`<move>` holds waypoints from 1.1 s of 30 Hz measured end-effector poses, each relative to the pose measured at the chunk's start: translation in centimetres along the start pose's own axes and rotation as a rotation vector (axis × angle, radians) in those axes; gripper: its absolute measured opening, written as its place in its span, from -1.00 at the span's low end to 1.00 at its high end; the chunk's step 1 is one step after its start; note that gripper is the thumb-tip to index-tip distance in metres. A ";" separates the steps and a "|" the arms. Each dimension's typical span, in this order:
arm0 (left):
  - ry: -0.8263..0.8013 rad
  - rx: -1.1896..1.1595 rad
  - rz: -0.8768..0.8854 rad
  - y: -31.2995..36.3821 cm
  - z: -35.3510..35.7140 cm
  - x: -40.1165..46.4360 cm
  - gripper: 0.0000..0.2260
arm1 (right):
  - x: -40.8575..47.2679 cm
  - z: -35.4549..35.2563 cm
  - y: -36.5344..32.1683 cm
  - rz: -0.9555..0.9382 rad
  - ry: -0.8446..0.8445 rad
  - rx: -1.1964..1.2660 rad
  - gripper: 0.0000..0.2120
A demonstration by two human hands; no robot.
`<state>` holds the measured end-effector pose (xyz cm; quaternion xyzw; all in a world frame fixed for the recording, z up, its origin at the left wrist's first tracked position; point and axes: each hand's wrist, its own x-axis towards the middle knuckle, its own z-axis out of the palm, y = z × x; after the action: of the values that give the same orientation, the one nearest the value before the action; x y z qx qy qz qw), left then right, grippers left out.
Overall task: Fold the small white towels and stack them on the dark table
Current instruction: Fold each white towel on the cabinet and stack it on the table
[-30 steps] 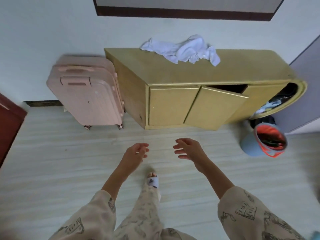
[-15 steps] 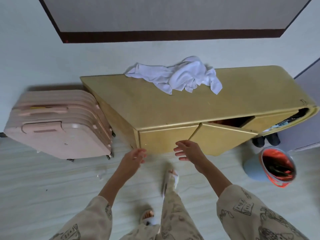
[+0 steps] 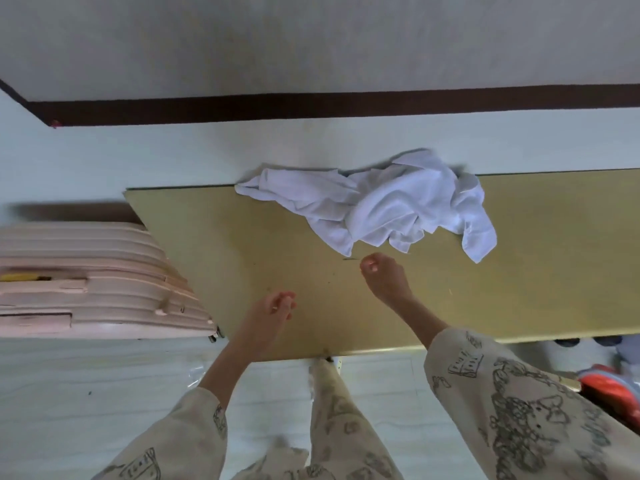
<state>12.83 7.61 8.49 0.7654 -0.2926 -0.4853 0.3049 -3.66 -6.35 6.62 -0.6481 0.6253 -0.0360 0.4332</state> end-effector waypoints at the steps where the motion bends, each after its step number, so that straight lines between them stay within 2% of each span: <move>1: 0.002 -0.005 -0.008 0.8 0.1 1.3 -0.78 | 1.6 -0.3 -0.4 -0.011 0.003 -0.054 -0.80; 10: 0.011 -0.021 -0.101 2.0 0.3 6.9 -0.78 | 10.2 2.5 -1.7 -0.091 0.029 -0.421 -0.62; 13: 0.010 -0.036 -0.111 1.6 -0.1 7.3 -0.78 | 11.7 2.8 -1.1 -0.115 0.065 -0.508 -0.74; 15: -0.004 -0.019 -0.112 1.3 -0.4 7.5 -0.79 | 12.1 2.5 -0.9 -0.099 0.094 -0.520 -0.79; 18: -0.013 -0.011 -0.089 1.8 -0.8 7.9 -0.79 | 11.3 1.7 -1.5 -0.094 0.180 -0.379 -0.80; 22: -0.059 0.081 0.052 4.2 -0.8 8.6 -0.80 | 8.0 -0.7 -3.5 -0.250 0.348 -0.197 -0.84; 25: -0.089 0.184 0.267 7.3 -0.6 9.2 -0.80 | 5.2 -4.1 -5.4 -0.322 0.479 -0.094 -0.86; 28: -0.049 0.273 0.506 11.2 -0.2 8.9 -0.76 | 2.3 -7.6 -7.1 -0.416 0.599 -0.043 -0.89; 33: -0.069 0.222 0.755 17.3 1.1 6.4 -0.63 | -3.2 -11.4 -9.7 -0.579 0.611 0.026 -0.86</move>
<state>11.50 -8.46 17.49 0.6156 -0.6142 -0.3300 0.3672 -3.50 -11.07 21.15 -0.7510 0.5165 -0.3550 0.2079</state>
